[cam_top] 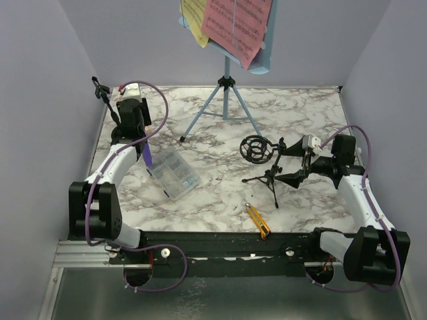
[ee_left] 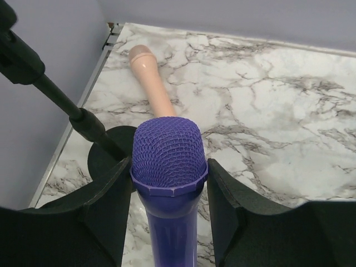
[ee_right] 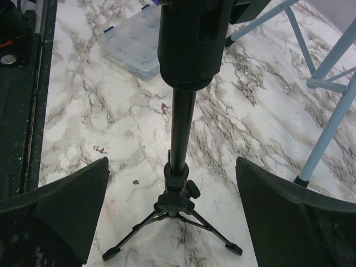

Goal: Pack up the instrument practice props
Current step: Place the microphone at the center of the board.

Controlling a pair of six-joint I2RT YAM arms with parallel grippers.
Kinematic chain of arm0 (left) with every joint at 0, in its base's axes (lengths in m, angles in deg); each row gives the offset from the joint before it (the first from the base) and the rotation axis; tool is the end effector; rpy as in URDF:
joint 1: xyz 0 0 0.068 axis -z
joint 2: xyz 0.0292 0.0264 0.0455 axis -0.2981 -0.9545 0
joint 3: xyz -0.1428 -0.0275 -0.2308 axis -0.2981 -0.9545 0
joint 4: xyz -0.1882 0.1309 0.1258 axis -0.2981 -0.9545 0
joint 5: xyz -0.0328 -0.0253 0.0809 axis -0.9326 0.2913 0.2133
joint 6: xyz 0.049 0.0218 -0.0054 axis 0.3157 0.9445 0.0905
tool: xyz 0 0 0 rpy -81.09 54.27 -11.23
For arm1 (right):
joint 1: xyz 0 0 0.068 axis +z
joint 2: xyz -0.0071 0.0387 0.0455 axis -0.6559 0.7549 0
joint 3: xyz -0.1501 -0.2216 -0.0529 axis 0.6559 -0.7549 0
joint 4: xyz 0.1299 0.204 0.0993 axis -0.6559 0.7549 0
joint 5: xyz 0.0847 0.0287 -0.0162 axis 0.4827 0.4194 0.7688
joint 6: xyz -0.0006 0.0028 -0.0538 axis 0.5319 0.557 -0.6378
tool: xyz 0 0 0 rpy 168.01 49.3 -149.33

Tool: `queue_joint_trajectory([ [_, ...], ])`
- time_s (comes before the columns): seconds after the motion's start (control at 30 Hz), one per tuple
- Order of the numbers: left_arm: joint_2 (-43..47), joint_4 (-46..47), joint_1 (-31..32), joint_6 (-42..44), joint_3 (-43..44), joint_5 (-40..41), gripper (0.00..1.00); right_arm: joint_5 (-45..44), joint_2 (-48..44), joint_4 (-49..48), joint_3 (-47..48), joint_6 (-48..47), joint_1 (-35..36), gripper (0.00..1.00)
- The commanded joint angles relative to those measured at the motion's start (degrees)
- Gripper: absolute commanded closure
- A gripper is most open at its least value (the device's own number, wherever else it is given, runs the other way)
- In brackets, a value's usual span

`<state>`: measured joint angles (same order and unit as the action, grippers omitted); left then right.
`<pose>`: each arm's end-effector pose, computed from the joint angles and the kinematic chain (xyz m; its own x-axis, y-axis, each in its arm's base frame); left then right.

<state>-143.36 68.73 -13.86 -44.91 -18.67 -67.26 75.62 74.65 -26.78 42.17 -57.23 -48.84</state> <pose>0.3358 -0.0098 0.2939 -0.2577 -0.0290 -0.9658 -0.2422 0.9696 0.0355 0.2087 0.0065 0.2509 0.0599 -0.1473 -0.9873 -0.9642 0.2475 -0.0954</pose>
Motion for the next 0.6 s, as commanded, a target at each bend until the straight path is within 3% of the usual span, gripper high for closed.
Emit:
queue_joint_trajectory([
  [0.0,-5.26,-0.78,-0.65,2.41,5.04,3.87,1.00,0.50,-0.44,0.30,-0.22,-0.93,0.16,0.01],
  [0.37,-17.74,-6.33,-1.72,4.85,18.31,5.48,1.00,1.11,-0.72,1.05,-0.02,-1.68,0.16,0.01],
  [0.57,-23.21,-9.18,-2.96,0.39,23.62,10.31,1.00,1.92,1.70,7.64,2.48,-7.41,0.17,0.01],
])
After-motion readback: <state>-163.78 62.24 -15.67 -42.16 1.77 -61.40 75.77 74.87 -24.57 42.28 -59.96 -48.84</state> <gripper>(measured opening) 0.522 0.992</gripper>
